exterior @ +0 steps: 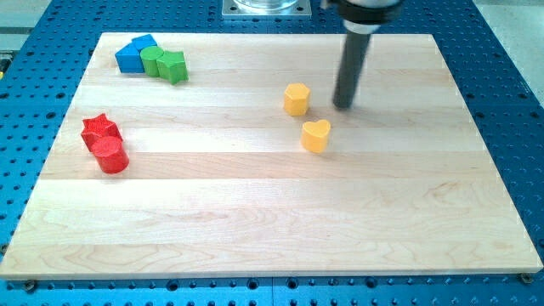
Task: Move the yellow heart closely to the yellow hexagon
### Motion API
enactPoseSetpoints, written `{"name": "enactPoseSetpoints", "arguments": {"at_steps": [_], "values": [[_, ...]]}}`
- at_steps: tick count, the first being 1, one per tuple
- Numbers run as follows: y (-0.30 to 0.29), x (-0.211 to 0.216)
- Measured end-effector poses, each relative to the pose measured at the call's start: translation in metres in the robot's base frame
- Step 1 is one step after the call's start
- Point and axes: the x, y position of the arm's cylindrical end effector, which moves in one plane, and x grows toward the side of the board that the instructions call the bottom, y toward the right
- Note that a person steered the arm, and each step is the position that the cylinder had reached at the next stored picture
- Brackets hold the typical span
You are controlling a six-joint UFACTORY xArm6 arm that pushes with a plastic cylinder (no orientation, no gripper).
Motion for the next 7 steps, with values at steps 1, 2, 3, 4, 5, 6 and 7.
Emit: {"name": "enactPoseSetpoints", "arguments": {"at_steps": [1, 2, 3, 4, 5, 6, 7], "values": [[-0.059, 0.004], [-0.108, 0.013], [-0.158, 0.022], [-0.188, 0.039], [-0.121, 0.039], [-0.059, 0.021], [-0.056, 0.023]]}}
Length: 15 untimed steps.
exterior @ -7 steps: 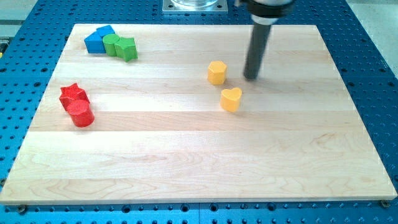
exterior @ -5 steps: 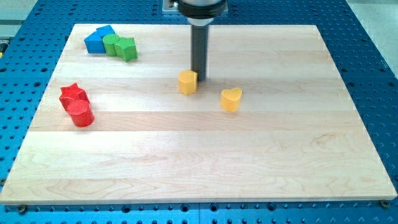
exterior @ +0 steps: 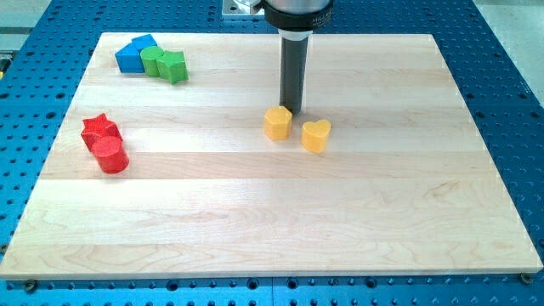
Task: Move the yellow heart closely to the yellow hexagon
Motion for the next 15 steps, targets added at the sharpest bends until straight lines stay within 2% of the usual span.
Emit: {"name": "enactPoseSetpoints", "arguments": {"at_steps": [1, 3, 4, 5, 6, 7, 8, 10, 11, 12, 13, 14, 15], "values": [[0.029, 0.008], [0.119, 0.07], [0.107, 0.089], [0.056, 0.094], [0.024, 0.088], [0.021, 0.077], [0.031, 0.055], [0.075, 0.068], [0.082, 0.011], [0.062, -0.002], [0.048, 0.002], [0.074, 0.031], [0.095, 0.034]]}}
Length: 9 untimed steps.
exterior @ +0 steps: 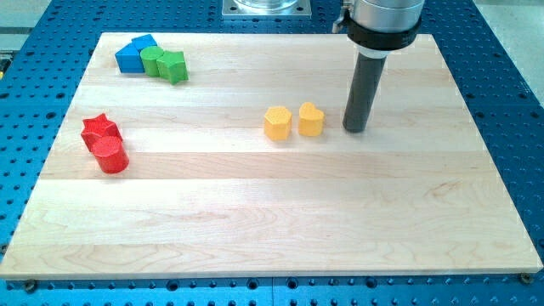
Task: Move the yellow heart closely to the yellow hexagon
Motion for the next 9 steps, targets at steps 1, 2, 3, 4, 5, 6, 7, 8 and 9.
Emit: {"name": "enactPoseSetpoints", "arguments": {"at_steps": [1, 2, 3, 4, 5, 6, 7, 8, 9], "values": [[-0.009, -0.004], [-0.027, -0.021], [-0.091, -0.021], [-0.136, -0.01], [-0.133, 0.003], [-0.105, 0.004], [-0.051, -0.026], [-0.016, -0.04], [-0.015, -0.01]]}}
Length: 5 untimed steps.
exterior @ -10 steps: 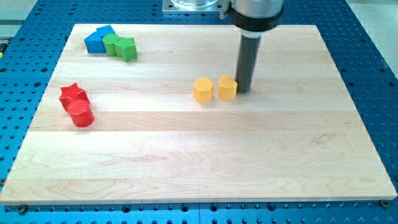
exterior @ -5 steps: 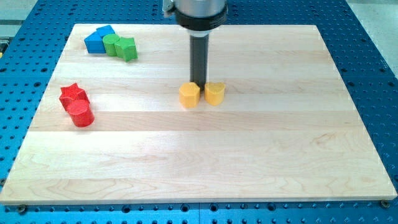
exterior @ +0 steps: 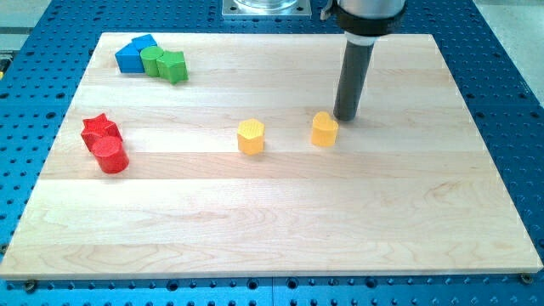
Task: Move the yellow heart closely to the yellow hexagon
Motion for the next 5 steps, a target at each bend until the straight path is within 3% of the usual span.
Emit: {"name": "enactPoseSetpoints", "arguments": {"at_steps": [2, 5], "values": [[-0.062, 0.055], [-0.122, 0.055]]}}
